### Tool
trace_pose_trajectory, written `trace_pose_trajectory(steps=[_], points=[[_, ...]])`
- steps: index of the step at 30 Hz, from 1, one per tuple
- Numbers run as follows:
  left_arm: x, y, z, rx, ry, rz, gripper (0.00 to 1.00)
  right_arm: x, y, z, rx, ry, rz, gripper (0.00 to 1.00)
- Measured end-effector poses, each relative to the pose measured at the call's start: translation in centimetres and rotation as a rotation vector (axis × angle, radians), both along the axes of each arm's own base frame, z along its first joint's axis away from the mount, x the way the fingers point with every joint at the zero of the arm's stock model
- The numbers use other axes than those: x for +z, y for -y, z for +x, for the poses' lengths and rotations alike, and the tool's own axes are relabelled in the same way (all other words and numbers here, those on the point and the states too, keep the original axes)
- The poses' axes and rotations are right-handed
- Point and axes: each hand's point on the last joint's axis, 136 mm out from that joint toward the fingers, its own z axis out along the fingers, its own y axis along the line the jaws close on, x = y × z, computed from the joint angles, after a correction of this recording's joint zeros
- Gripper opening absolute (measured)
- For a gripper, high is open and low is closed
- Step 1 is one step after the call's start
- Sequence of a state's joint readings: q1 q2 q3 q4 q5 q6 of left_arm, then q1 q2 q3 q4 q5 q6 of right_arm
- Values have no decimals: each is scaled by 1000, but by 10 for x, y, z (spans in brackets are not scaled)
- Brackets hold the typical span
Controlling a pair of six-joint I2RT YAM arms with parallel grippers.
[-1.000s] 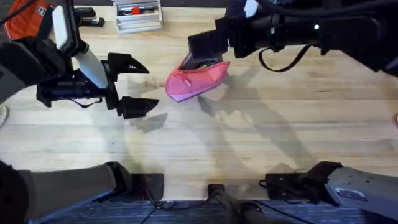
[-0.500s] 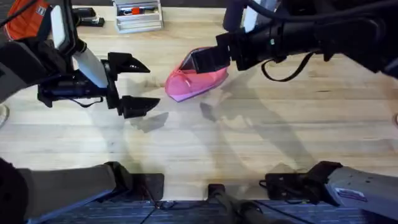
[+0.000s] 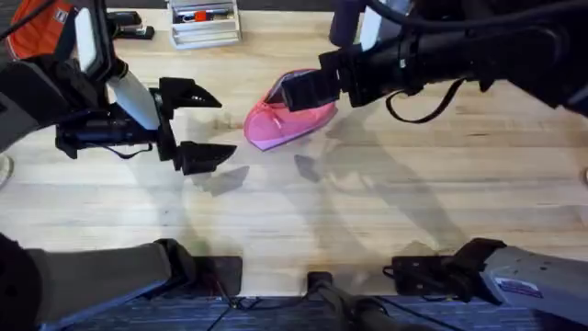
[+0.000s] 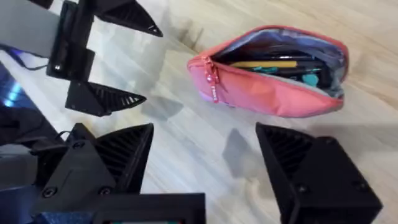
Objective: Unzip the bag, pick up the pens from the table one at a time and place them inside, then zip the bag closed.
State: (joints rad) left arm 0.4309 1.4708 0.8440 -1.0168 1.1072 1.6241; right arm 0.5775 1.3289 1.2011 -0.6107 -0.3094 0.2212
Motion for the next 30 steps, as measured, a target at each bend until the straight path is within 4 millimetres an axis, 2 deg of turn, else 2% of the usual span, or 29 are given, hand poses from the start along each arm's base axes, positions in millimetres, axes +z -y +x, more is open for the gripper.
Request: trace_pose_trajectory(steps=[6,12,21,30], points=[[0,0,0,0,0,0,994,-3,-13,-10,85,22,-14,997],[0,0,0,0,0,0,994,-24,-30,-19,165,-2,-60,997],[0,0,0,0,0,0,994,-53,-42,-4,200,-7,-95,997],[0,0,0,0,0,0,994,-65,-58,7,222,18,-87,997]])
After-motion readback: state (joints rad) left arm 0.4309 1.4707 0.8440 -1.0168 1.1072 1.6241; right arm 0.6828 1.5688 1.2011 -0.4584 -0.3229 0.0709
